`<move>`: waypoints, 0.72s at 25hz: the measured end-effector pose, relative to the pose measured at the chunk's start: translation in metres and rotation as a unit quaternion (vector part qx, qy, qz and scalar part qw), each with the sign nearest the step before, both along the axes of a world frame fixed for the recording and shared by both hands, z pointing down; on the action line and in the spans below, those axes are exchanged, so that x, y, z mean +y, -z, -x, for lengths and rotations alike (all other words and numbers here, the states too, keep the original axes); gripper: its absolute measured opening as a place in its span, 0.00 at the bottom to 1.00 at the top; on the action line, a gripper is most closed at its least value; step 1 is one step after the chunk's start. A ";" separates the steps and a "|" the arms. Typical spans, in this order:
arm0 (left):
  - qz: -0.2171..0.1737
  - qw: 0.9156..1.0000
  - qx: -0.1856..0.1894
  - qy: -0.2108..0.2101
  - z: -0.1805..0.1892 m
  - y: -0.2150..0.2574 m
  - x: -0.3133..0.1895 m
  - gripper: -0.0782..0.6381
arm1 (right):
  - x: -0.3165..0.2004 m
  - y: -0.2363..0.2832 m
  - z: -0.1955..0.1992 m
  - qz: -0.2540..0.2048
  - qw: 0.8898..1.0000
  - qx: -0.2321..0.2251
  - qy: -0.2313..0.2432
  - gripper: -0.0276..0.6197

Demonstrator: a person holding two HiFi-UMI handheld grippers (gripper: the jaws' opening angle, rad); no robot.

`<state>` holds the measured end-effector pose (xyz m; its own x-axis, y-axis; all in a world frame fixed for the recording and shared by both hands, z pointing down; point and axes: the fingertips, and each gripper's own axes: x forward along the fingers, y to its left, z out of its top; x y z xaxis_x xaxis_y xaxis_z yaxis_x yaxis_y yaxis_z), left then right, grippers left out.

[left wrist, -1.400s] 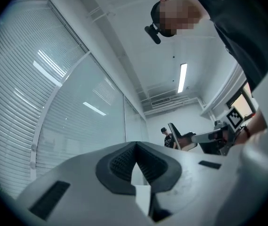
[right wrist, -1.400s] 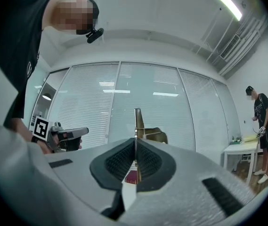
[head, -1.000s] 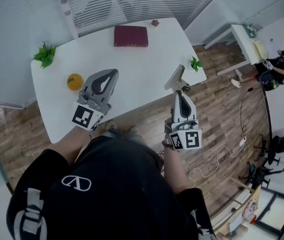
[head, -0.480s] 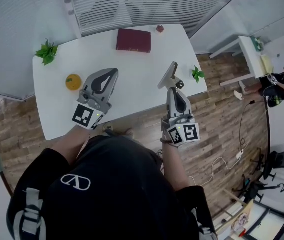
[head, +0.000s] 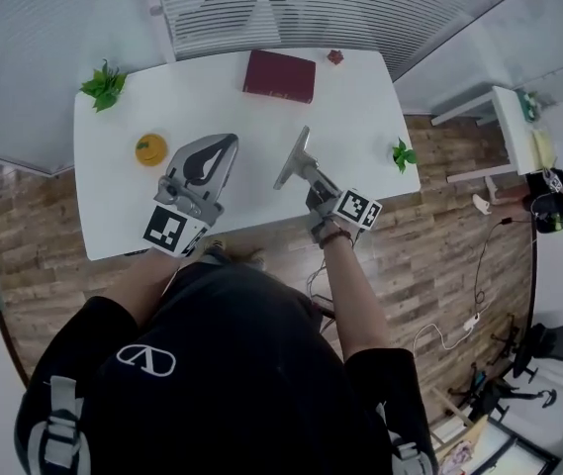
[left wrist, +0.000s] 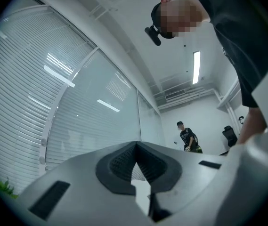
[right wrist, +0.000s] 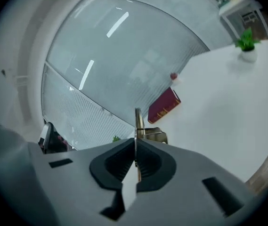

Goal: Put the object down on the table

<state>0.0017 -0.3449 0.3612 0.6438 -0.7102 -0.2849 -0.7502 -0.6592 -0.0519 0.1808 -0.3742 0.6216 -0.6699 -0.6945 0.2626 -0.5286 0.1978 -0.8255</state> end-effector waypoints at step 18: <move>0.039 0.998 -0.043 0.033 0.029 -0.034 0.001 0.12 | -0.021 -0.140 0.044 0.209 0.973 -0.020 0.092 0.05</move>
<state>-0.0276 -0.3442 0.3955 0.6140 -0.7704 -0.1716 -0.7875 -0.6124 -0.0685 0.1368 -0.3954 0.7615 -0.7883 -0.4002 0.4674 -0.4812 -0.0724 -0.8736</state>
